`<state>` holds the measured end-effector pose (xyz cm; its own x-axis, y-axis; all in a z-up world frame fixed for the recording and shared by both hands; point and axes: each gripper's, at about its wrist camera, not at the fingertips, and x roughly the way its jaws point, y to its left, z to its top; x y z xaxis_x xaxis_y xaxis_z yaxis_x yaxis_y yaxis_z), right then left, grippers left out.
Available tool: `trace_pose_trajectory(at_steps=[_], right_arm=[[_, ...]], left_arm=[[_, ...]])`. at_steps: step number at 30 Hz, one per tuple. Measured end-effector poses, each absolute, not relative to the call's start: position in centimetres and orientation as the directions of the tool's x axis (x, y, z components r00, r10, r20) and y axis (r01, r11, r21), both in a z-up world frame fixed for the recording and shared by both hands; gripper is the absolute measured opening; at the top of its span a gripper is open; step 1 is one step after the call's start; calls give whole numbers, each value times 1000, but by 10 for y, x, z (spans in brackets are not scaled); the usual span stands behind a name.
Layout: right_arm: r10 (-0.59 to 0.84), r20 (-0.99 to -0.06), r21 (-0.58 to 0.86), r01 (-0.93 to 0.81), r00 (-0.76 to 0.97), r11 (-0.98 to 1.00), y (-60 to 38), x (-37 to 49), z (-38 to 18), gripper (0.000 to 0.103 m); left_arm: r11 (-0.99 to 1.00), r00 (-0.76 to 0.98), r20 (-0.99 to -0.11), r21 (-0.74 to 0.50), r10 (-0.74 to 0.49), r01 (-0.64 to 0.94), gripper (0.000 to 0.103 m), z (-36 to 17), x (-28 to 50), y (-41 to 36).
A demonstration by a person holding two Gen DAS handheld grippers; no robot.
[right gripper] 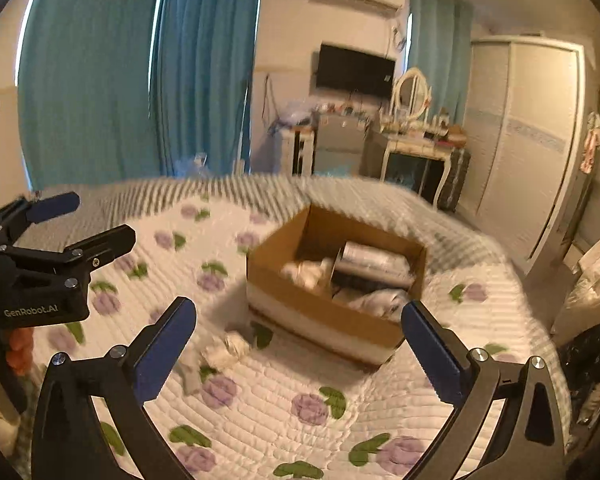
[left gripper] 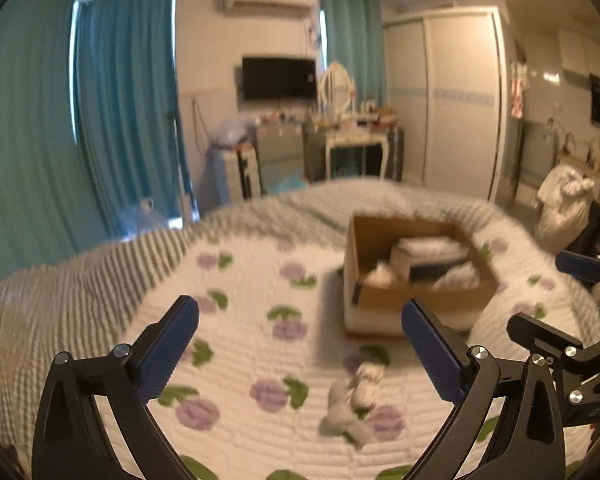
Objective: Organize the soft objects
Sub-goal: 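Grasp the white plastic toy with the left gripper while the right grasps the folded white cloth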
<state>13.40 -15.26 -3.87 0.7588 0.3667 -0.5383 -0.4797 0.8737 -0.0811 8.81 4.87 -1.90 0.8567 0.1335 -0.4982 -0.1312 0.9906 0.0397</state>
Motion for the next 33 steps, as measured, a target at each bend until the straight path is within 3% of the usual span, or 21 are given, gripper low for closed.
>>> trace_pose_trajectory(at_steps=[11,13,16,19,23,25,26,33], right_arm=[[365,-697,11,-500,617,866,-139,192,-134,103],[370,-709,34,-495,600,868,-138,196,-142,103],[378,-718,54,-495,585,867,-137,199,-148,103],[378,-718,57,-492,585,869,-136,200,-151,103],[373,-720,59,-484,585,873,-135,199,-152,103],[373,-717,57,-484,589,873,-136,196,-152,103],[374,-714,56,-483,593,874,-136,195,-151,103],[372,-711,58,-478,597,877,-136,186,-146,103]], left_arm=[[993,666,-737,58,115,-107,101,-149,120,50],[993,632,-768,36,97,-109,92,-163,119,52],[997,613,-787,33,70,-72,89,-173,119,44],[999,606,-795,28,33,-17,68,-178,120,33],[999,592,-805,8,-16,38,53,-182,123,23],[997,592,-804,-22,-61,73,32,-178,121,21],[995,591,-803,-29,-79,94,28,-176,120,19],[996,616,-783,-41,-83,82,27,-156,110,27]])
